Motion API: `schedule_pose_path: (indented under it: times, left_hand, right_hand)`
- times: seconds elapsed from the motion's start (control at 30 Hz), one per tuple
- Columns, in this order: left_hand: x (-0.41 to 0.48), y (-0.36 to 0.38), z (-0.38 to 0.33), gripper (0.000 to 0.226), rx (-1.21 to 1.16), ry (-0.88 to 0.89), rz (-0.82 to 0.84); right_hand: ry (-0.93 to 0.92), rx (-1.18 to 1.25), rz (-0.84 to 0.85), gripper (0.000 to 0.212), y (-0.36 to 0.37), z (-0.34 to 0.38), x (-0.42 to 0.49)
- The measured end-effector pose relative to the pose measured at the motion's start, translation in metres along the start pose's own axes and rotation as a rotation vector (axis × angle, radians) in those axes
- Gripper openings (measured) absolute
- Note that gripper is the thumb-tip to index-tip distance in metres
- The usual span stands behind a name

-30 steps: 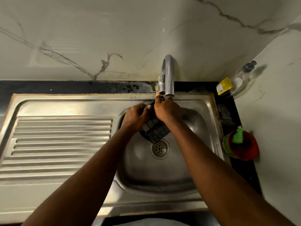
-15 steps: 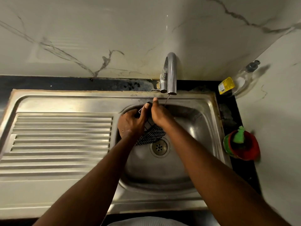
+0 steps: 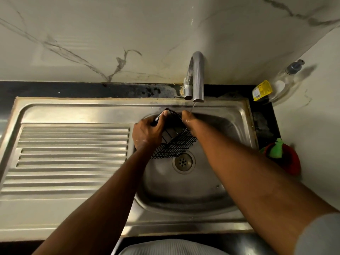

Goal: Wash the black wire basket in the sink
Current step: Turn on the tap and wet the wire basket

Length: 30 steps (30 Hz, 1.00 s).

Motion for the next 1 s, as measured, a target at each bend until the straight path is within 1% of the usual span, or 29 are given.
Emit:
schedule_pose_path:
  times: [0.13,0.2,0.27,0.3,0.33,0.37,0.43,0.5,0.53,0.57,0.6,0.67,0.7,0.73,0.77,0.8,0.83,0.87,0.93,1.0]
  left_hand:
    - [-0.007,-0.004,0.000,0.060,0.011,0.047,-0.011]
    - [-0.009,-0.007,0.006,0.063,0.010,0.045,-0.022]
    - [-0.007,-0.010,0.008,0.067,0.024,0.024,-0.037]
    - [-0.005,-0.010,0.009,0.066,0.035,0.014,-0.036]
    - [-0.002,-0.008,0.011,0.064,0.056,-0.004,-0.027]
    - [0.001,-0.006,0.013,0.061,0.069,-0.030,-0.012]
    - [0.004,-0.003,0.016,0.054,0.063,-0.090,0.026]
    - [0.006,-0.005,0.019,0.059,0.038,-0.106,0.031]
    - [0.006,-0.007,0.022,0.062,0.029,-0.111,0.027]
    - [0.005,-0.009,0.024,0.065,0.014,-0.121,0.021]
    - [0.005,-0.009,0.026,0.069,-0.005,-0.139,0.015]
    - [0.002,-0.009,0.031,0.077,-0.029,-0.190,0.010]
    - [0.002,-0.007,0.031,0.079,-0.028,-0.213,0.011]
    - [0.002,-0.005,0.029,0.080,-0.025,-0.237,0.012]
    - [0.003,-0.003,0.029,0.081,-0.017,-0.259,0.013]
    - [0.004,-0.001,0.028,0.082,-0.003,-0.277,0.015]
    - [0.005,0.001,0.028,0.083,0.012,-0.288,0.015]
    - [0.006,0.001,0.027,0.083,0.019,-0.295,0.013]
    - [0.006,0.003,0.023,0.080,0.022,-0.304,-0.001]
    - [0.003,0.004,0.023,0.075,0.012,-0.319,-0.020]
  right_hand:
    - [0.045,-0.019,0.021,0.062,0.010,0.001,-0.008]
    - [0.041,-0.039,0.039,0.074,0.018,0.006,-0.017]
    - [0.006,-0.069,0.051,0.094,0.028,0.015,-0.026]
    - [-0.008,-0.090,0.019,0.101,0.030,0.020,-0.033]
    - [-0.049,-0.119,-0.036,0.103,0.030,0.029,-0.042]
    - [-0.104,-0.162,-0.110,0.098,0.029,0.038,-0.053]
    - [-0.249,-0.257,-0.283,0.079,0.026,0.052,-0.081]
    - [-0.374,-0.284,-0.425,0.062,0.022,0.056,-0.105]
    - [-0.402,-0.288,-0.460,0.060,0.021,0.051,-0.109]
    - [-0.387,-0.291,-0.477,0.063,0.018,0.043,-0.107]
    - [-0.340,-0.293,-0.482,0.074,0.014,0.033,-0.099]
    - [-0.179,-0.279,-0.446,0.107,0.006,0.009,-0.078]
    - [-0.120,-0.235,-0.429,0.118,0.004,-0.002,-0.068]
    - [-0.089,-0.176,-0.406,0.120,0.004,-0.007,-0.061]
    - [-0.067,-0.105,-0.374,0.117,0.004,-0.008,-0.056]
    - [-0.048,-0.034,-0.333,0.109,0.005,-0.007,-0.055]
    - [-0.019,0.051,-0.303,0.094,0.004,-0.006,-0.054]
    - [0.024,0.140,-0.273,0.075,0.003,-0.008,-0.050]
    - [0.092,0.284,-0.220,0.059,0.002,-0.012,-0.037]
    - [0.132,0.330,-0.207,0.048,0.000,-0.016,-0.027]
Point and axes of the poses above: each hand's wrist, its own x-axis towards the middle knuckle, its own y-axis out of the palm, z = x × y, the point moved 10 cm from there along x, towards the middle knuckle, and after that the axes turned 10 degrees about -x, right-handed, at the moved point
